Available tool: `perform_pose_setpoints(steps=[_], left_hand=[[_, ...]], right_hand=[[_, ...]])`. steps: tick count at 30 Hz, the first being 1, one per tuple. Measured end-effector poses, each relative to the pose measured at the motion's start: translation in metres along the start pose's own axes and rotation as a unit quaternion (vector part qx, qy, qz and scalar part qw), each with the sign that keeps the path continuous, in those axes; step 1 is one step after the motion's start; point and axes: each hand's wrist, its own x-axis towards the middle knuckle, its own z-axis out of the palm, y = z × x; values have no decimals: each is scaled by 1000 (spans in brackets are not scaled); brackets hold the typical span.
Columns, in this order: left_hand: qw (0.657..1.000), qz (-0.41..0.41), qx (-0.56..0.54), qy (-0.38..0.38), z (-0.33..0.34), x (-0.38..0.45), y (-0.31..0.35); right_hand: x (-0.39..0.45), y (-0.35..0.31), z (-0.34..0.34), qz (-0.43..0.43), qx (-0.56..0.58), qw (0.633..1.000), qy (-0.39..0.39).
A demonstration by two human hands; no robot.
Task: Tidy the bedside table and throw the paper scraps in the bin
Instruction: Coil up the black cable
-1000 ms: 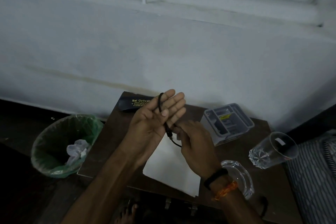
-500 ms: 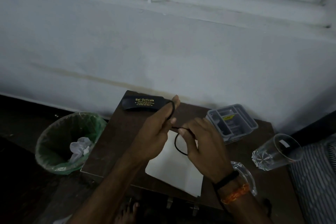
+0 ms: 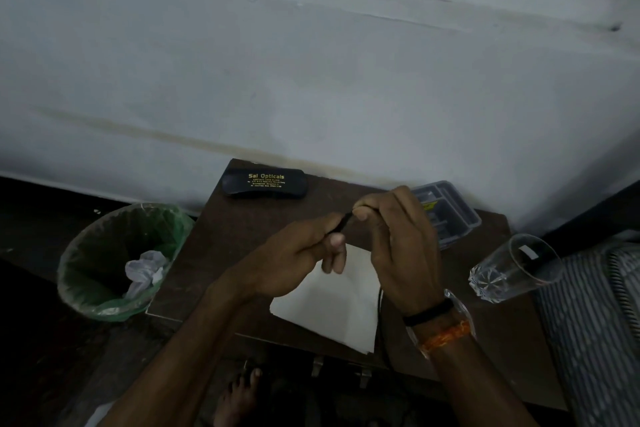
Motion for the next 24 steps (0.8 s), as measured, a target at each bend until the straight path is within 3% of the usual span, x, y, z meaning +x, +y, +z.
perform_pose_setpoints(steps=[3, 7, 12, 18, 24], left_hand=[[989, -20, -149, -9, 0, 2, 4], [944, -39, -325, -35, -1, 1, 13], [893, -51, -447, 18, 2, 5, 15], [875, -10, -473, 100, 5, 12, 7], [895, 2, -405, 188, 8, 21, -3]], right_hand=[[4, 2, -5, 49, 38, 998, 18], [5, 0, -5, 62, 44, 997, 21], [0, 2, 1, 108, 67, 992, -26], [-10, -9, 11, 121, 70, 976, -168], [-13, -15, 6, 97, 47, 968, -227]])
